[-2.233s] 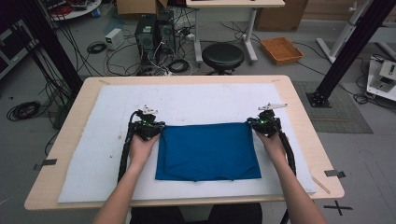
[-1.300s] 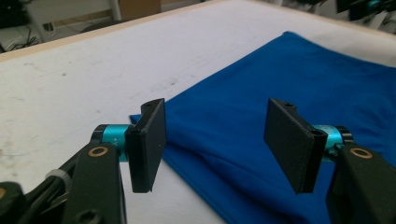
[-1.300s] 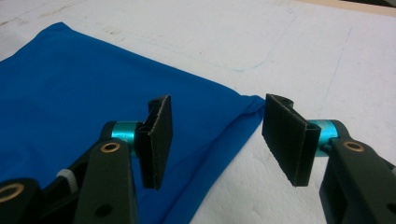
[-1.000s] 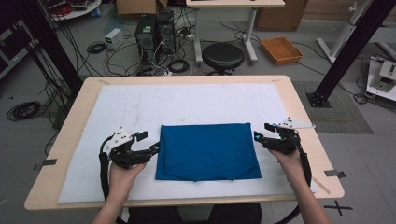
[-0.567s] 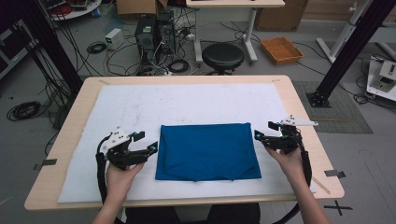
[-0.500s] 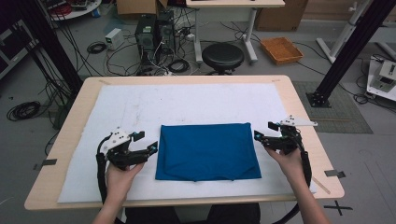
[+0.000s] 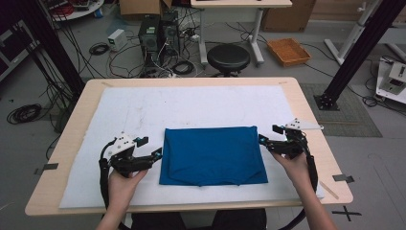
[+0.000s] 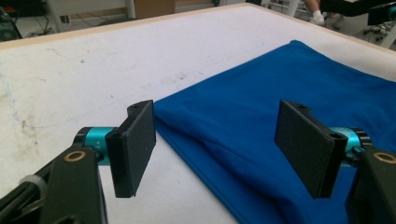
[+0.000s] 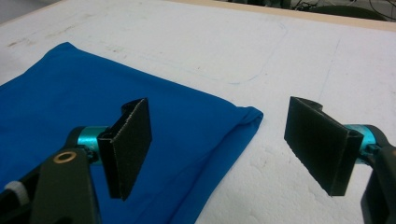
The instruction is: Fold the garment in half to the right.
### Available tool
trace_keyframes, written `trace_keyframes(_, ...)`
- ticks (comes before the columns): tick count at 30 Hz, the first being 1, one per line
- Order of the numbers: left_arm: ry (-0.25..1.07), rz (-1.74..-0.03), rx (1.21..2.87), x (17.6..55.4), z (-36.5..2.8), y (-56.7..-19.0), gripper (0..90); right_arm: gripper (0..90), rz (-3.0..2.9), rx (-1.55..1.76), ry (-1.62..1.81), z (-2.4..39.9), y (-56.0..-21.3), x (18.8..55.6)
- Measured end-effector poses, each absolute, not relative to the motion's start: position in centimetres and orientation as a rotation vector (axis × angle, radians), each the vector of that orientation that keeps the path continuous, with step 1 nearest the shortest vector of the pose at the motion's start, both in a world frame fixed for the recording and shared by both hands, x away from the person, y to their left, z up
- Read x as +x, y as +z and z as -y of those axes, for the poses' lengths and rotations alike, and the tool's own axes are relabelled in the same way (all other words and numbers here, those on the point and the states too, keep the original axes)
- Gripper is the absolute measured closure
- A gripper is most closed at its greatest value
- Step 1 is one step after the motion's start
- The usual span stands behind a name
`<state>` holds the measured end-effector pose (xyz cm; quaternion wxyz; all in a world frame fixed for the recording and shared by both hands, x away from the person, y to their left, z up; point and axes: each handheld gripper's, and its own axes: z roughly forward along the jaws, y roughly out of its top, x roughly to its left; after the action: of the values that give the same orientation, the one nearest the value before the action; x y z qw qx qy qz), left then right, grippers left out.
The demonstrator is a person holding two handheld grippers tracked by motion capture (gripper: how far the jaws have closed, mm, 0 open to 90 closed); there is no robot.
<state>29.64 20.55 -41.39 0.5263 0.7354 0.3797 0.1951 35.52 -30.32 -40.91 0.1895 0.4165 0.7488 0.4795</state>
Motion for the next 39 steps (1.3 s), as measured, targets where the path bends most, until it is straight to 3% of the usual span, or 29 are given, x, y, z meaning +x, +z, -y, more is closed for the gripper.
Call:
trace_keyframes(5,0.382,-0.916,1.748,29.2,-20.6,-41.4,29.7,23.9,-2.103,1.169,1.355,30.4,-40.9,35.5)
trace_keyframes(8,0.410,-0.920,1.775,28.2,-20.0,-41.7,33.5,23.9,-2.098,1.171,1.356,30.5,-40.9,35.5)
trace_keyframes(18,0.349,-1.098,1.852,25.9,-18.6,-43.9,36.0,24.0,-2.089,1.173,1.357,30.7,-41.0,35.3)
trace_keyframes(20,0.317,-1.130,1.860,25.9,-18.4,-44.3,39.9,24.0,-2.094,1.171,1.355,30.6,-41.0,35.3)
trace_keyframes(27,0.251,-1.256,1.896,26.6,-17.5,-44.7,39.9,24.4,-2.099,1.160,1.348,30.3,-41.0,35.0)
trace_keyframes(39,0.250,-1.268,1.878,26.7,-16.0,-44.7,40.1,24.6,-2.104,1.151,1.340,30.1,-41.1,35.0)
